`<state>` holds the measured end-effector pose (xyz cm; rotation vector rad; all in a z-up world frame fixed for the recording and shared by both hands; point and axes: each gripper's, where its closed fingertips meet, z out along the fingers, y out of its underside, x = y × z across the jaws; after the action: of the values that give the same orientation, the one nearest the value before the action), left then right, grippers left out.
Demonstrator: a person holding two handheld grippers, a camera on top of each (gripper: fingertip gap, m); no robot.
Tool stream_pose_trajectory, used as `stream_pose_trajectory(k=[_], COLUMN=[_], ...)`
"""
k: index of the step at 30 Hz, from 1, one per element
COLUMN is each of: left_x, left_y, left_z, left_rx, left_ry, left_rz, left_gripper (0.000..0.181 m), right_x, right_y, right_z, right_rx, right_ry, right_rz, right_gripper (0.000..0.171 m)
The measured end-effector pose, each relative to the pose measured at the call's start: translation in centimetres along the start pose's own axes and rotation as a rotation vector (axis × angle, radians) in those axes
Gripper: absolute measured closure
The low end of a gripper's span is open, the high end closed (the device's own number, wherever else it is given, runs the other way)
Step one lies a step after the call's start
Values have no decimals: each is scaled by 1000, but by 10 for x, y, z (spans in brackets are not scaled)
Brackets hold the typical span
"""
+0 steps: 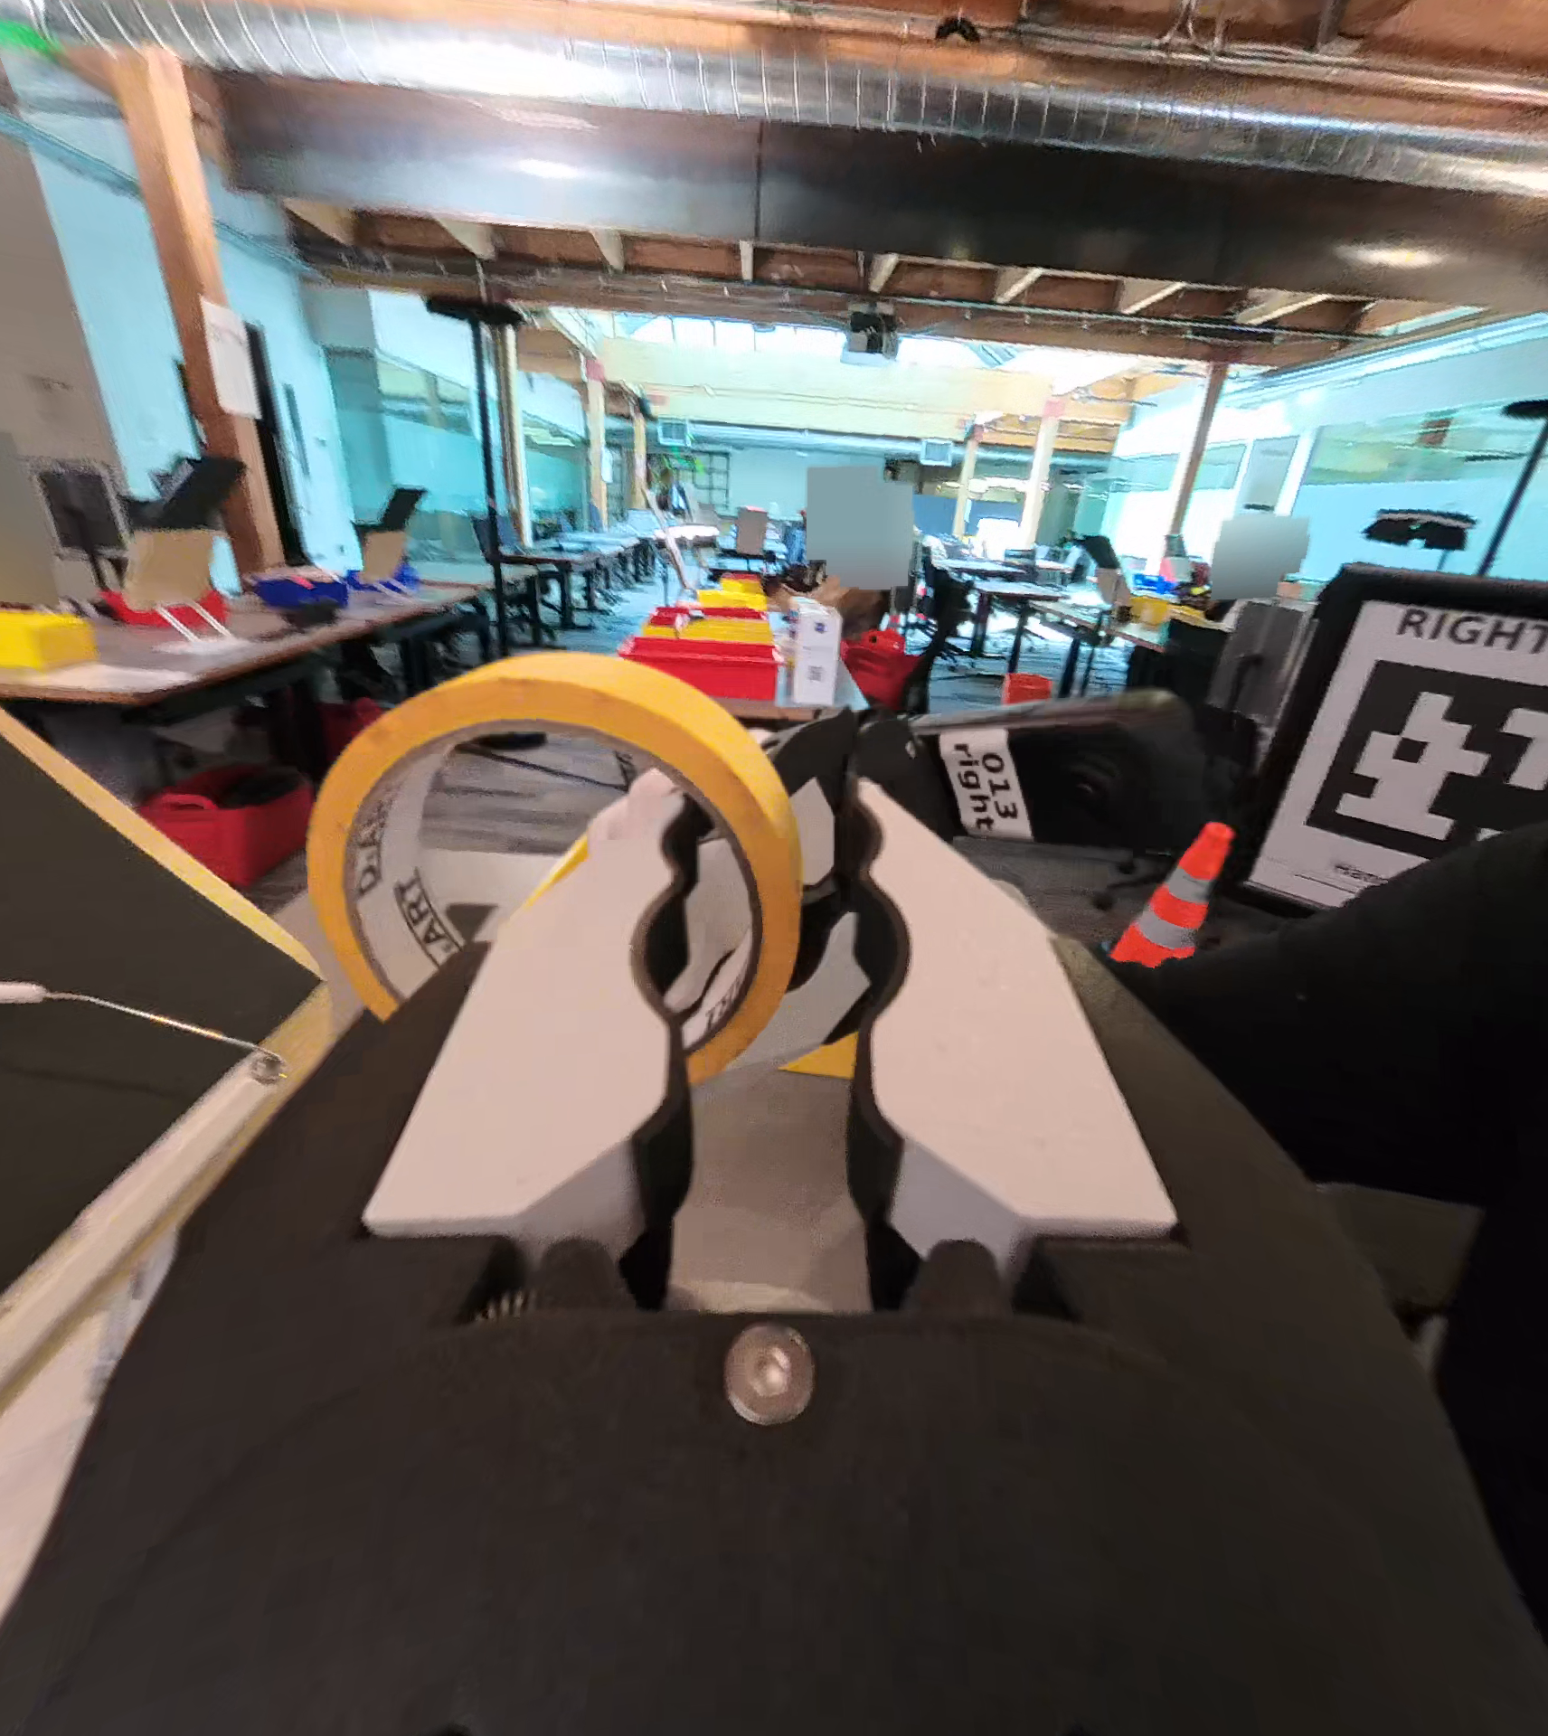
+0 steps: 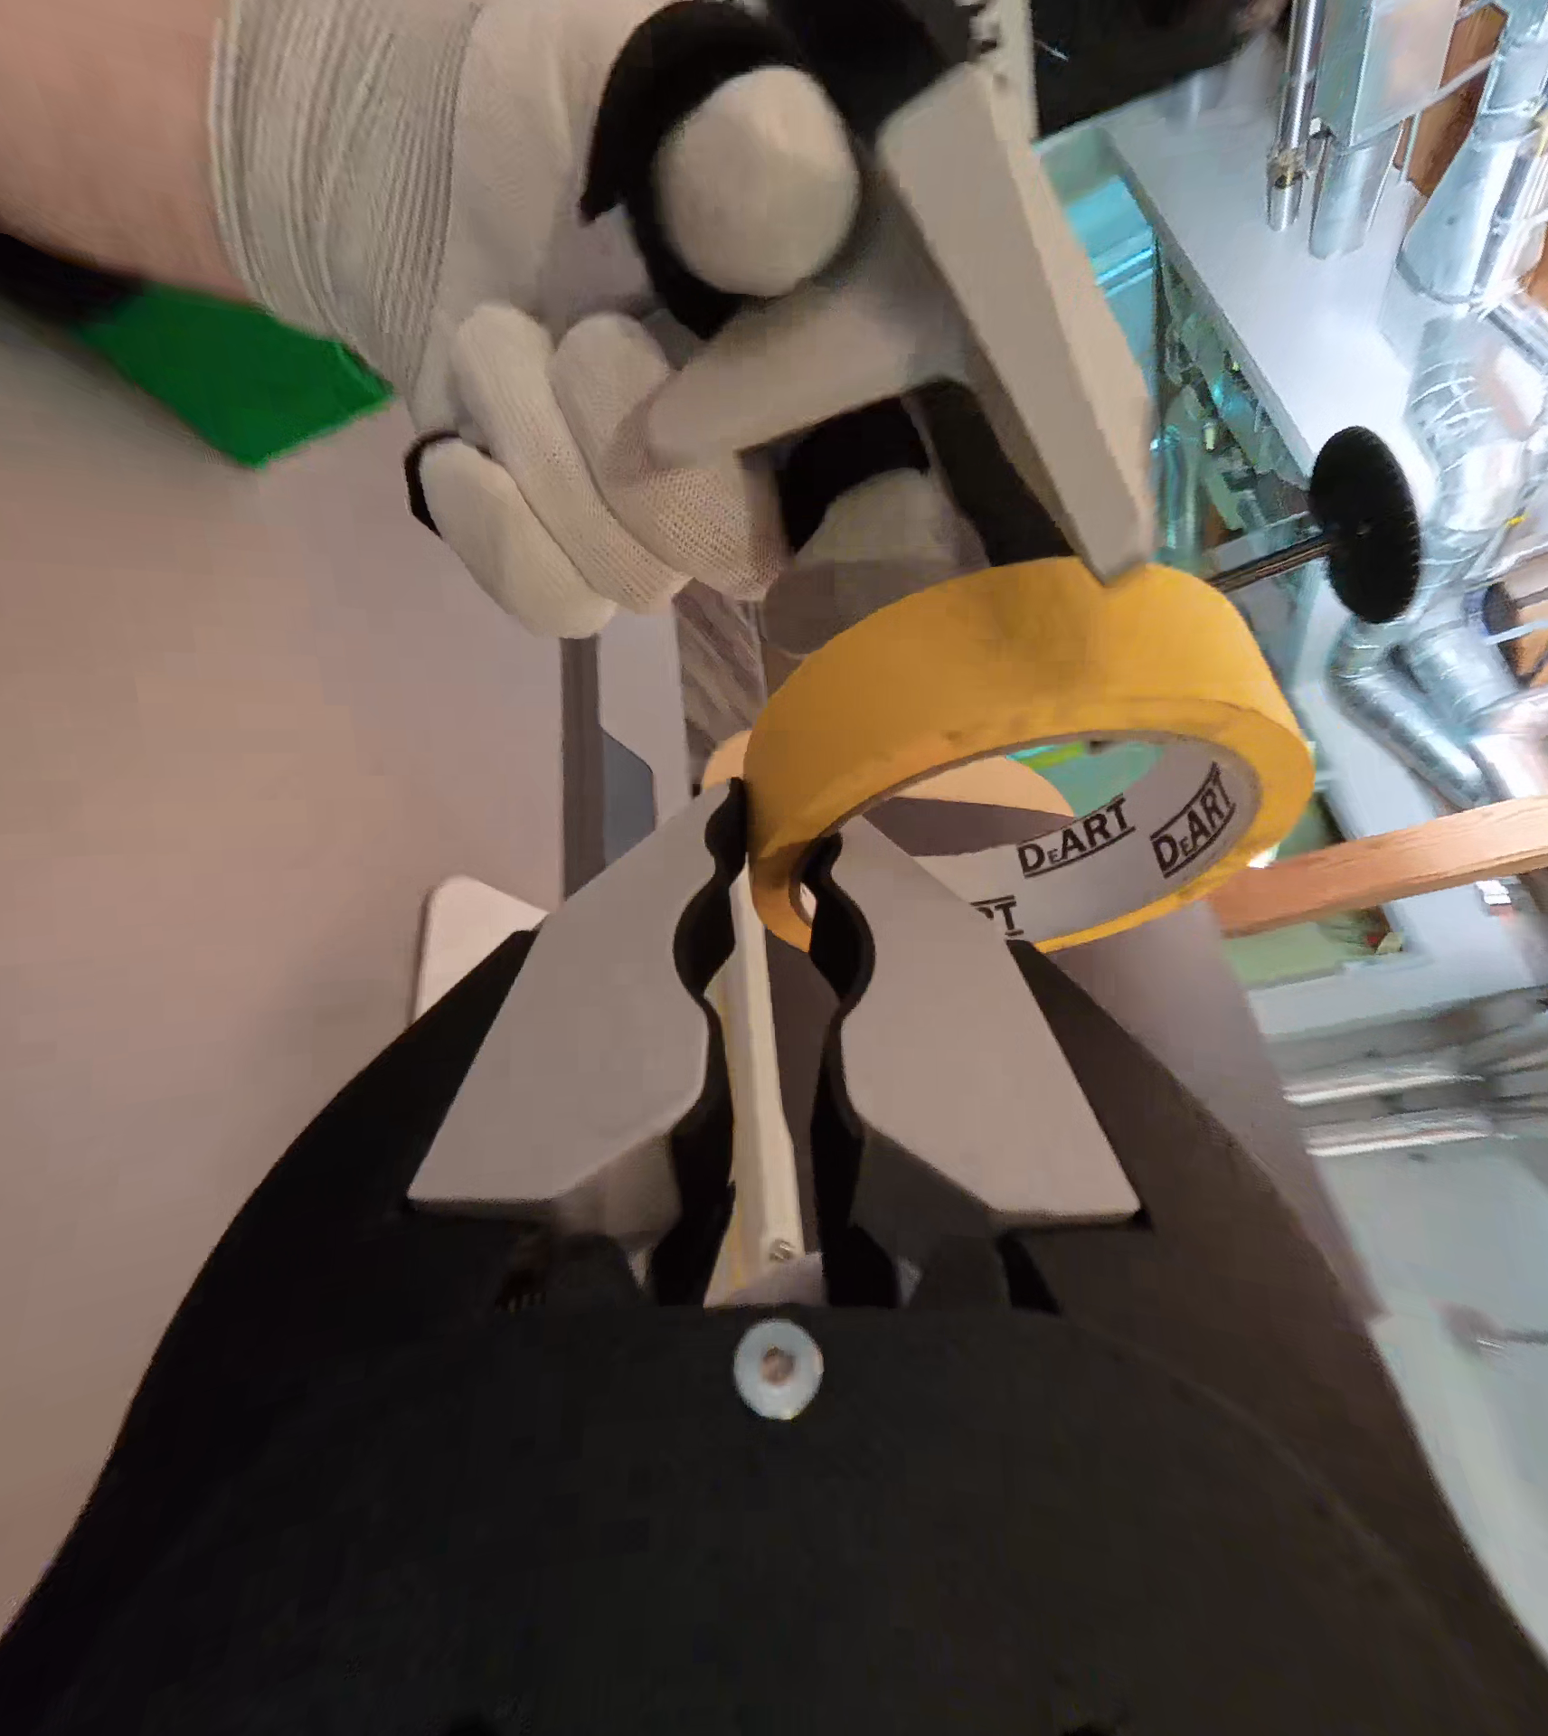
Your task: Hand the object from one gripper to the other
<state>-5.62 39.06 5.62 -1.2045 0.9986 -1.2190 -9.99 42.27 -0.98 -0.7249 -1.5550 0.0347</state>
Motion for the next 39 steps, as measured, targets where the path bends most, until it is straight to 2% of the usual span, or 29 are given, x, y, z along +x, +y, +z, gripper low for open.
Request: stream_pose_trajectory(k=[1,4,9,12,14,17,21,23,26,28,30,36,39], left_x=[1,-5,-5,-12,-20,-22,-18,-15,-15,-21,-26,-30,-25], left_y=[-5,-14,-6,5,14,32,51,61,63,57,52,23,16], left_z=[-3,-13,-14,-5,2,15,26,29,31,31,28,13,6], left_rx=[11,8,-83,-170,-238,-315,-375,-416,-421,-394,-350,-124,-66], left_ry=[-18,-151,-254,-345,-403,-395,-345,-307,-296,-332,-333,-256,-167], left_rz=[36,253,544,736,831,917,962,965,939,881,786,393,223], left_gripper=[149,143,134,134,131,134,149,165,168,173,173,174,174], right_x=[3,21,49,53,46,35,15,13,17,30,34,50,63], right_y=[-3,-13,-19,-20,-23,-26,-29,-29,-29,-25,-18,-2,-7], right_z=[-3,-18,-47,-60,-65,-70,-73,-73,-70,-64,-62,-56,-54], right_rx=[34,163,347,426,458,467,437,436,434,415,355,99,12], right_ry=[-14,-24,-75,-179,-282,-396,-535,-545,-499,-380,-297,57,196], right_rz=[68,287,618,781,850,887,899,899,883,875,810,280,101], right_gripper=[164,163,163,163,163,163,163,164,160,123,108,91,64])
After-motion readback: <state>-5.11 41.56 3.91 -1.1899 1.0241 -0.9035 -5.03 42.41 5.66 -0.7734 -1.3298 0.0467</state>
